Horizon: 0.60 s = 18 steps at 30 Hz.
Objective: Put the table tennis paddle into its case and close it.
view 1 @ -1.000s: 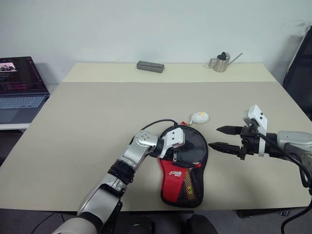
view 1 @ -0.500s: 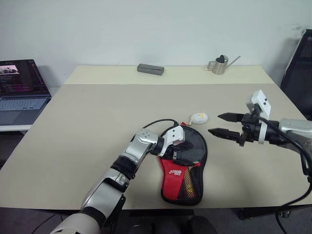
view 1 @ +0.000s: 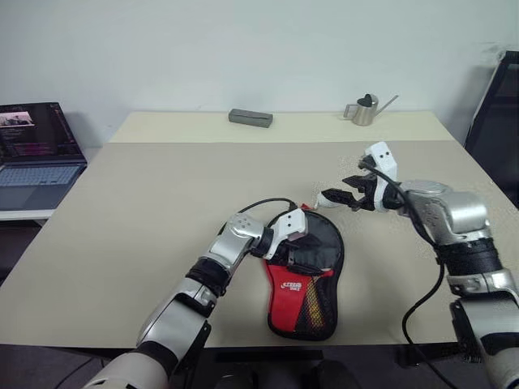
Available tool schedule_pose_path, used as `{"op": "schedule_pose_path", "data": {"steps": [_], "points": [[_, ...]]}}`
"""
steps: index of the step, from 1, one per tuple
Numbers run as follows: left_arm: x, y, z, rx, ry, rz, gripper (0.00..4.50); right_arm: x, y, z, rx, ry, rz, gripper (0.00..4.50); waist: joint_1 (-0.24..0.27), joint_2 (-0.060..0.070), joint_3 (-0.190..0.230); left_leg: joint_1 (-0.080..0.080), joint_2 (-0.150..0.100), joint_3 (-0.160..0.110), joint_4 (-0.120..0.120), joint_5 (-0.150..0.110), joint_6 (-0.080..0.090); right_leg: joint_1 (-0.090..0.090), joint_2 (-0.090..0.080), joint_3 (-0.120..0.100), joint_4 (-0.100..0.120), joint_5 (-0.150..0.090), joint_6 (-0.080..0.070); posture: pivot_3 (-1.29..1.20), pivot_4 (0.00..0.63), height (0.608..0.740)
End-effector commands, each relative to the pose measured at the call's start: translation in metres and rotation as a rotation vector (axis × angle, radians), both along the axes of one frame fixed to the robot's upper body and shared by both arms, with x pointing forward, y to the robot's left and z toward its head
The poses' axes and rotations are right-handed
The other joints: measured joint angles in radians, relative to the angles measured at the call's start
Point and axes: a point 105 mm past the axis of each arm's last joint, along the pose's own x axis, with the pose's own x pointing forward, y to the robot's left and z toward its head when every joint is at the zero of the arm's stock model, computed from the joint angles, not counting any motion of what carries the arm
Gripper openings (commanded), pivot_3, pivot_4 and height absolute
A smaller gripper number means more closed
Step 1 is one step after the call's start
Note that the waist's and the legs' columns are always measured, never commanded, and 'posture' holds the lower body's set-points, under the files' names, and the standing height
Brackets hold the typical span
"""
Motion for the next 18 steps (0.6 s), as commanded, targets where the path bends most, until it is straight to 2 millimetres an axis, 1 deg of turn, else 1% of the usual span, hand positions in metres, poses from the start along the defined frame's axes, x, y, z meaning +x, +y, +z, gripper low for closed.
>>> {"op": "schedule_pose_path", "data": {"steps": [1, 6, 8, 14, 16, 18], "points": [[-0.013, 0.019, -0.047, 0.149, 0.141, 0.045, 4.12, 0.021, 0.003, 0.016, 0.003, -0.081, -0.027, 4.5, 0.0, 0.0, 0.0, 0.0, 0.0, 0.0, 0.0, 0.0, 0.0, 0.0, 0.0, 0.0, 0.0, 0.0, 0.0, 0.0, 0.15, 0.74], [-0.015, 0.018, -0.048, 0.147, 0.143, 0.044, 4.12, 0.041, 0.009, 0.015, 0.103, -0.064, -0.1, 4.5, -0.001, 0.001, -0.001, 0.001, 0.0, 0.0, 0.0, 0.0, 0.0, 0.0, 0.0, 0.001, 0.001, 0.0, 0.0, 0.0, 0.15, 0.74], [-0.016, 0.016, -0.049, 0.144, 0.143, 0.043, 4.12, 0.047, 0.01, 0.01, 0.113, -0.049, -0.121, 4.5, -0.001, 0.002, -0.001, 0.001, 0.0, 0.0, -0.001, 0.0, 0.0, 0.0, 0.0, 0.001, 0.001, 0.0, 0.0, 0.0, 0.15, 0.74], [-0.019, 0.014, -0.05, 0.138, 0.147, 0.042, 4.12, 0.057, 0.009, -0.012, 0.052, -0.035, -0.192, 4.5, -0.001, 0.003, -0.002, 0.002, 0.0, 0.0, -0.001, 0.0, 0.0, 0.0, 0.0, 0.002, 0.001, 0.0, 0.0, 0.0, 0.15, 0.74], [-0.02, 0.014, -0.05, 0.138, 0.148, 0.043, 4.12, 0.058, 0.008, -0.016, 0.041, -0.038, -0.205, 4.5, -0.001, 0.003, -0.002, 0.002, 0.0, 0.0, -0.001, 0.0, 0.0, 0.0, 0.0, 0.002, 0.001, 0.0, 0.0, 0.0, 0.15, 0.74], [-0.021, 0.014, -0.05, 0.138, 0.15, 0.043, 4.12, 0.057, 0.006, -0.024, 0.02, -0.023, -0.215, 4.5, -0.002, 0.003, -0.002, 0.002, 0.0, 0.0, -0.001, 0.0, 0.0, 0.0, 0.0, 0.003, 0.001, 0.0, 0.0, 0.0, 0.15, 0.74]]}}
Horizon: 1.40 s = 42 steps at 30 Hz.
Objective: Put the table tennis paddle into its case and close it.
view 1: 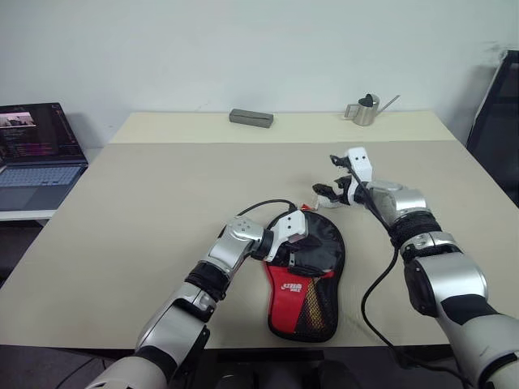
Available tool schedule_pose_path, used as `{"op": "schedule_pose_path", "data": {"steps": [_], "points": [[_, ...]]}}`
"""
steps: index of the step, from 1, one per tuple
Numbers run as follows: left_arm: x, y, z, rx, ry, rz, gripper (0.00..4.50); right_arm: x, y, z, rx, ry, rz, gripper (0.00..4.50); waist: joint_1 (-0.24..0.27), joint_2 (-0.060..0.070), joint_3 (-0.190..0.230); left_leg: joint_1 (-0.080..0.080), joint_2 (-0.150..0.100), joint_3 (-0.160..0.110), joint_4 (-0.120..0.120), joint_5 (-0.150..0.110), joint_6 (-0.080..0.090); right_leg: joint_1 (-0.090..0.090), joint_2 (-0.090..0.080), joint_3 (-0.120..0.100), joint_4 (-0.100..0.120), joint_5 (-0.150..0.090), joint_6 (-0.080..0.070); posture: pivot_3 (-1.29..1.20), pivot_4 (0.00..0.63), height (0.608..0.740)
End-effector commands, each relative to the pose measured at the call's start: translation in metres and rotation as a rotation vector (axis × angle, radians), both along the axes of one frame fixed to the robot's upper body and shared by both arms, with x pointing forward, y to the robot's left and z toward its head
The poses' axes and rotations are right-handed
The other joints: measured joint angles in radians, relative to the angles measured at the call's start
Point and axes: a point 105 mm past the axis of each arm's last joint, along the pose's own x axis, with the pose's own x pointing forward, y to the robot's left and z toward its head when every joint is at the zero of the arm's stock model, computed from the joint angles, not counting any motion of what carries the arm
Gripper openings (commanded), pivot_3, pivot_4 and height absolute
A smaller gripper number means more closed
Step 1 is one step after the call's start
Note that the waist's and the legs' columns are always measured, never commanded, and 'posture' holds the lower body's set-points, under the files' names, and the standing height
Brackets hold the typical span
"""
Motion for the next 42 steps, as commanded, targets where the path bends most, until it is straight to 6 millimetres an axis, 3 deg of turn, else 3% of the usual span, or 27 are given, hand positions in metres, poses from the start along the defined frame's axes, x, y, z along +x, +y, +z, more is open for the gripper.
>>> {"op": "schedule_pose_path", "data": {"steps": [1, 10, 13, 19, 23, 29, 34, 42], "points": [[-0.017, 0.016, -0.048, 0.149, 0.148, 0.028, 4.12, 0.007, 0.0, 0.016, -0.015, -0.066, -0.009, 4.5, 0.0, 0.0, 0.0, 0.0, 0.0, 0.0, 0.0, 0.0, 0.0, 0.0, 0.0, 0.0, 0.0, 0.0, 0.0, 0.0, 0.15, 0.74], [-0.018, 0.016, -0.049, 0.152, 0.149, 0.031, 4.12, -0.002, 0.008, -0.003, -0.034, 0.0, 0.059, 4.5, -0.004, 0.001, 0.0, 0.0, 0.0, 0.0, 0.0, 0.0, 0.0, 0.0, 0.0, 0.0, 0.0, 0.0, 0.0, 0.0, 0.15, 0.74], [-0.019, 0.016, -0.05, 0.155, 0.149, 0.033, 4.15, -0.004, 0.012, -0.008, -0.041, 0.009, 0.078, 3.88, -0.004, 0.001, 0.0, 0.0, 0.0, 0.0, -0.001, 0.0, 0.0, 0.0, 0.0, 0.0, 0.0, 0.0, 0.0, 0.0, 0.15, 0.74], [-0.019, 0.015, -0.051, 0.154, 0.151, 0.037, 4.15, -0.012, 0.016, -0.016, -0.066, 0.024, 0.131, 1.78, -0.004, 0.001, -0.001, 0.001, 0.0, 0.0, -0.001, 0.0, 0.0, 0.001, 0.0, 0.0, 0.0, 0.0, 0.0, 0.0, 0.15, 0.74], [-0.02, 0.015, -0.054, 0.158, 0.157, 0.042, 4.15, -0.014, 0.013, -0.017, -0.069, 0.019, 0.128, 0.92, -0.003, 0.001, -0.001, 0.003, 0.0, 0.0, -0.001, 0.0, 0.0, 0.003, 0.0, 0.0, -0.001, 0.0, 0.0, 0.0, 0.15, 0.74], [-0.021, 0.015, -0.056, 0.156, 0.171, 0.047, 4.15, -0.017, -0.001, -0.007, -0.067, -0.011, 0.1, 0.82, 0.001, 0.001, -0.001, 0.004, 0.0, 0.0, -0.002, 0.0, 0.0, 0.004, 0.0, 0.0, -0.001, 0.0, 0.0, 0.0, 0.15, 0.74], [-0.022, 0.015, -0.058, 0.145, 0.199, 0.06, 4.15, -0.031, -0.019, 0.003, -0.099, -0.038, 0.107, 0.82, 0.003, 0.001, -0.001, 0.004, 0.0, 0.0, -0.002, 0.0, 0.0, 0.004, 0.0, 0.0, -0.002, 0.0, 0.0, 0.0, 0.15, 0.74], [-0.022, 0.015, -0.058, 0.146, 0.199, 0.06, 4.15, -0.037, -0.02, 0.005, -0.1, -0.034, 0.103, 0.81, 0.002, 0.001, -0.001, 0.004, 0.0, 0.0, -0.002, 0.0, 0.0, 0.004, 0.0, 0.0, -0.002, 0.0, 0.001, 0.0, 0.15, 0.74]]}}
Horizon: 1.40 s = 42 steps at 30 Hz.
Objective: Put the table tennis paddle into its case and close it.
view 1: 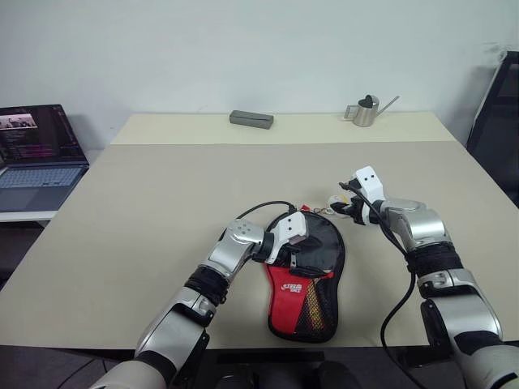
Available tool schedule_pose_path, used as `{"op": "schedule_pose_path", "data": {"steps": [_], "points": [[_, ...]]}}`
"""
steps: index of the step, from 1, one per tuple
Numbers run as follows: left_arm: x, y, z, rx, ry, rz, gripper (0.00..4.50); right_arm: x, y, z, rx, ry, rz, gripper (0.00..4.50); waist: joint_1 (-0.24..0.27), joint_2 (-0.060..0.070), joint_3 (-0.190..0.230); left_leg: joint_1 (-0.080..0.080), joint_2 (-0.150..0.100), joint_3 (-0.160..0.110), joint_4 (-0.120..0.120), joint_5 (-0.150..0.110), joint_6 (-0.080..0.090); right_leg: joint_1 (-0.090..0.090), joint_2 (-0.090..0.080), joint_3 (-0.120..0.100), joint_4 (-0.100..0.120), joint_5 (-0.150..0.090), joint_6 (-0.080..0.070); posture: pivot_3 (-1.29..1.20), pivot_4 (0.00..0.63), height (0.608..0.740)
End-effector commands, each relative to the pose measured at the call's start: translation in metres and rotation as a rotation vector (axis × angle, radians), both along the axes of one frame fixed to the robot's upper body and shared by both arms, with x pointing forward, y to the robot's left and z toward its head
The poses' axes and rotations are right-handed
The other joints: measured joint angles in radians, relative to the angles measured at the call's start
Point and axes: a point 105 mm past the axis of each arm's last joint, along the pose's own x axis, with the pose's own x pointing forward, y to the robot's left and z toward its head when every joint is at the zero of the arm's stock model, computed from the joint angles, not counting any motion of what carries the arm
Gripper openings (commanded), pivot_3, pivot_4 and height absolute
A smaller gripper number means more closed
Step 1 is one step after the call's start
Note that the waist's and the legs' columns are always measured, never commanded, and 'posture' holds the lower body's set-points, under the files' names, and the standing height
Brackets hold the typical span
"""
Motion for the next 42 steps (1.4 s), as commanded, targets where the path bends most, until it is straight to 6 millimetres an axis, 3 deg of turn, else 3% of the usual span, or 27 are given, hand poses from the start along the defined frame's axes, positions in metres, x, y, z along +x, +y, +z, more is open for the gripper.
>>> {"op": "schedule_pose_path", "data": {"steps": [1, 10, 12, 14, 25, 42], "points": [[-0.02, 0.016, -0.055, 0.151, 0.195, 0.031, 4.15, 0.002, -0.001, 0.018, 0.002, -0.056, -0.002, 0.81, 0.0, 0.0, 0.0, 0.0, 0.0, 0.0, 0.0, 0.0, 0.0, 0.0, 0.0, 0.0, 0.0, 0.0, 0.0, 0.0, 0.15, 0.74], [-0.02, 0.016, -0.055, 0.151, 0.195, 0.031, 4.15, 0.002, -0.001, 0.018, 0.001, -0.055, -0.004, 0.81, 0.0, 0.0, 0.0, 0.0, 0.0, 0.0, 0.0, 0.0, 0.0, 0.0, 0.0, 0.0, 0.0, 0.0, 0.0, 0.0, 0.15, 0.74], [-0.02, 0.016, -0.06, 0.162, 0.209, 0.037, 4.15, -0.049, -0.029, 0.009, -0.095, 0.005, 0.096, 0.81, 0.016, 0.002, -0.001, -0.002, 0.0, -0.001, 0.0, 0.0, 0.0, 0.0, 0.0, -0.001, -0.001, 0.0, 0.0, 0.0, 0.15, 0.74], [-0.02, 0.016, -0.062, 0.168, 0.216, 0.039, 4.15, -0.08, -0.037, 0.0, -0.169, 0.056, 0.148, 0.81, 0.036, 0.002, -0.003, -0.008, -0.001, -0.006, 0.001, -0.001, 0.001, -0.003, 0.0, -0.006, -0.007, -0.003, 0.005, 0.0, 0.15, 0.74], [-0.02, 0.017, -0.063, 0.171, 0.219, 0.039, 4.15, -0.095, -0.044, 0.002, -0.181, 0.089, 0.147, 0.8, 0.025, 0.005, -0.011, -0.006, -0.002, -0.004, 0.002, -0.005, 0.004, 0.003, -0.002, -0.001, -0.008, -0.007, 0.011, 0.0, 0.15, 0.74], [-0.022, 0.013, -0.064, 0.169, 0.224, 0.029, 4.15, -0.14, -0.036, 0.004, -0.162, 0.209, 0.291, 0.8, 0.03, 0.005, -0.011, -0.006, -0.001, -0.004, 0.0, -0.006, 0.006, 0.008, -0.002, -0.003, -0.017, -0.007, 0.011, 0.0, 0.15, 0.74]]}}
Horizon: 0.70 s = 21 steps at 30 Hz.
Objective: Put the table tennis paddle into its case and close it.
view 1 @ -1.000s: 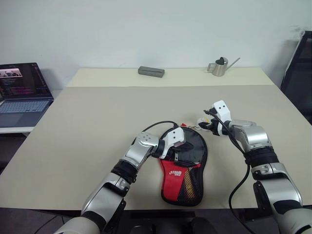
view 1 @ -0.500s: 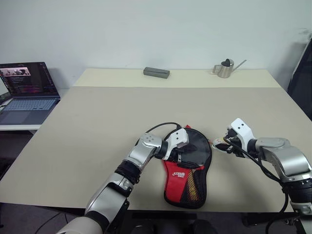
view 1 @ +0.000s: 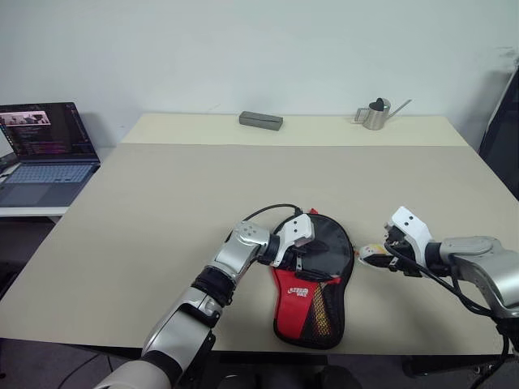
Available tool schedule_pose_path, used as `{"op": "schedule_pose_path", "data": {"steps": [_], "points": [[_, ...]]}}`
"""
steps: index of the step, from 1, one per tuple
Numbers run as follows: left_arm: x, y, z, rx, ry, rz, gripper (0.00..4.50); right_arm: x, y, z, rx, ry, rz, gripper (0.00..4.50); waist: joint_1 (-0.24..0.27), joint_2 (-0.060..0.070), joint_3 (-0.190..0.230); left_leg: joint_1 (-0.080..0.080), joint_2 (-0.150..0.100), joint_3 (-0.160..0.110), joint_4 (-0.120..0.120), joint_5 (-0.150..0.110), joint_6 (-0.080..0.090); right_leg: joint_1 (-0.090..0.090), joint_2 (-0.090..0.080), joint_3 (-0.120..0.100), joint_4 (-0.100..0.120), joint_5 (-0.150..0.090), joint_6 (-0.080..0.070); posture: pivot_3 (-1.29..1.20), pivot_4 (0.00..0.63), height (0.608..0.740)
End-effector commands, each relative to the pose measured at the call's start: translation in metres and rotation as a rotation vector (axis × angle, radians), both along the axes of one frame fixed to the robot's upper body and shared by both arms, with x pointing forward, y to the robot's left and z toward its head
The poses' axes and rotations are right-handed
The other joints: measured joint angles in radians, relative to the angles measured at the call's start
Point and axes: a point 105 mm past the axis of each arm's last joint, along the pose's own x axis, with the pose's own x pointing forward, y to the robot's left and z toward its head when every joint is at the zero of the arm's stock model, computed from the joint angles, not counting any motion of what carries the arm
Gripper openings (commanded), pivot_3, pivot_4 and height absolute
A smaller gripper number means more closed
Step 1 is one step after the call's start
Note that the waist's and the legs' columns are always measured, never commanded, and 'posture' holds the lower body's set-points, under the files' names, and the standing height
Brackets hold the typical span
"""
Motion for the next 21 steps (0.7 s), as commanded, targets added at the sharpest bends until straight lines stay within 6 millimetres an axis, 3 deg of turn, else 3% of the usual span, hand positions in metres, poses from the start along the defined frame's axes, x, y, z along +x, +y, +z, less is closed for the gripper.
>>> {"op": "schedule_pose_path", "data": {"steps": [1, 11, 21], "points": [[-0.017, 0.024, -0.061, 0.191, 0.184, 0.053, 4.15, -0.01, 0.005, 0.011, 0.02, 0.004, 0.054, 0.8, 0.0, 0.0, 0.0, 0.0, 0.0, 0.0, 0.0, 0.0, 0.0, 0.0, 0.0, 0.0, 0.0, 0.0, 0.0, 0.0, 0.15, 0.74], [-0.017, 0.023, -0.061, 0.194, 0.185, 0.045, 4.15, -0.04, 0.014, 0.012, 0.033, 0.07, 0.158, 0.8, 0.001, -0.003, 0.001, 0.001, 0.0, -0.001, 0.0, 0.0, 0.0, 0.002, 0.0, -0.001, -0.001, 0.0, 0.0, 0.0, 0.15, 0.74], [-0.02, 0.019, -0.062, 0.192, 0.19, 0.032, 4.15, -0.082, 0.023, 0.004, 0.023, 0.154, 0.285, 0.8, 0.004, -0.007, 0.004, 0.001, 0.0, -0.001, 0.0, -0.001, 0.0, 0.003, -0.001, -0.001, -0.001, 0.0, 0.001, 0.0, 0.15, 0.74]]}}
